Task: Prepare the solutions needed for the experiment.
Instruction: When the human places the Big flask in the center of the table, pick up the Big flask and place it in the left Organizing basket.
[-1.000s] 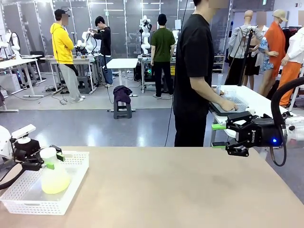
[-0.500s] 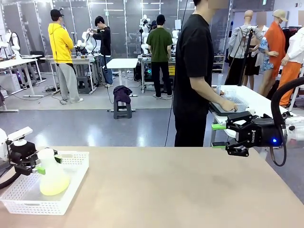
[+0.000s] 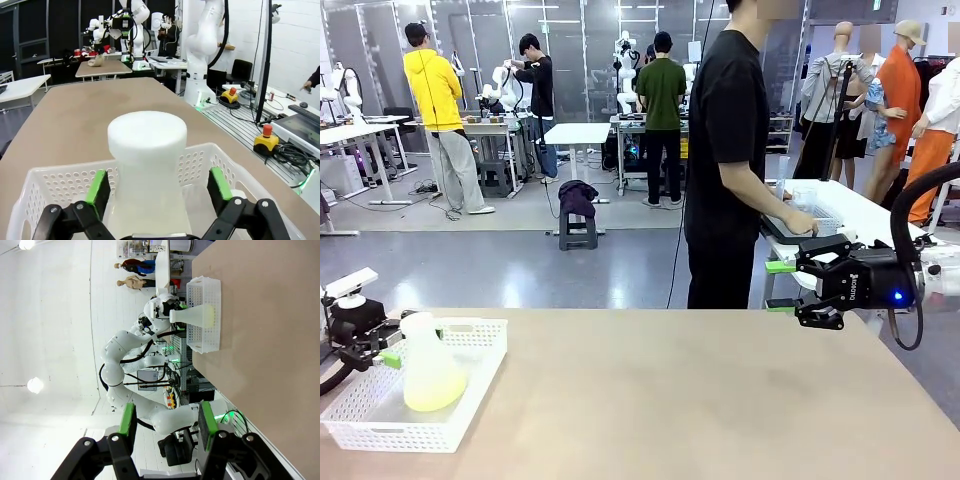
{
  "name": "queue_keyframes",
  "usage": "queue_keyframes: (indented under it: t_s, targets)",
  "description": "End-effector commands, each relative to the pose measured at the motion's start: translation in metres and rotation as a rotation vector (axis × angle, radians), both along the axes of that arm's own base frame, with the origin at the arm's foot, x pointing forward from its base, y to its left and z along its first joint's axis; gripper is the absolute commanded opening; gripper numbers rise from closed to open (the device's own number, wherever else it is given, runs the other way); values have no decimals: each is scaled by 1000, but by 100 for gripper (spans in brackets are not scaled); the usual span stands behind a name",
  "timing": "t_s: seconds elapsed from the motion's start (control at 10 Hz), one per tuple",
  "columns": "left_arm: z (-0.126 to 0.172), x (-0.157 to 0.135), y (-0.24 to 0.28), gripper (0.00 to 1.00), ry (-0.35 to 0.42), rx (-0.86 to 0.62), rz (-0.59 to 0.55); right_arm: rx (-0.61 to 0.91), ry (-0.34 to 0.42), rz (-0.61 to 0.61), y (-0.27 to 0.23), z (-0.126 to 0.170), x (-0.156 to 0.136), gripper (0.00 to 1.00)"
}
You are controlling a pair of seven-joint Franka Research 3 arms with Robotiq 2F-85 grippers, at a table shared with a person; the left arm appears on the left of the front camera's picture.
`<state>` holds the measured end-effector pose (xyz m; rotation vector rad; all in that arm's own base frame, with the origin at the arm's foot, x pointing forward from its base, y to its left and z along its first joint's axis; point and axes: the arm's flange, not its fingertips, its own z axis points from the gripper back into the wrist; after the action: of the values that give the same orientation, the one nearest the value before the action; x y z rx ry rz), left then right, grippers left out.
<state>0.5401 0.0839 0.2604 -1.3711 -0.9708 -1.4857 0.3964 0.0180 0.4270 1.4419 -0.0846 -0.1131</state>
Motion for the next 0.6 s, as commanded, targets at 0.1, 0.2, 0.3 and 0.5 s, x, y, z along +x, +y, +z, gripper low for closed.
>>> queue_keyframes:
  t_s: [0.1, 0.2, 0.3, 0.5]
  targets:
    - [1, 1, -3, 100, -1, 3, -11, 6, -4, -8, 1, 1, 1, 63]
    - [1, 1, -3, 100, -1, 3, -11, 6, -4, -8, 1, 1, 1, 63]
    - [1, 1, -3, 100, -1, 3, -11, 6, -4, -8, 1, 1, 1, 63]
    - [1, 1, -3, 100, -1, 3, -11, 6, -4, -8, 1, 1, 1, 63]
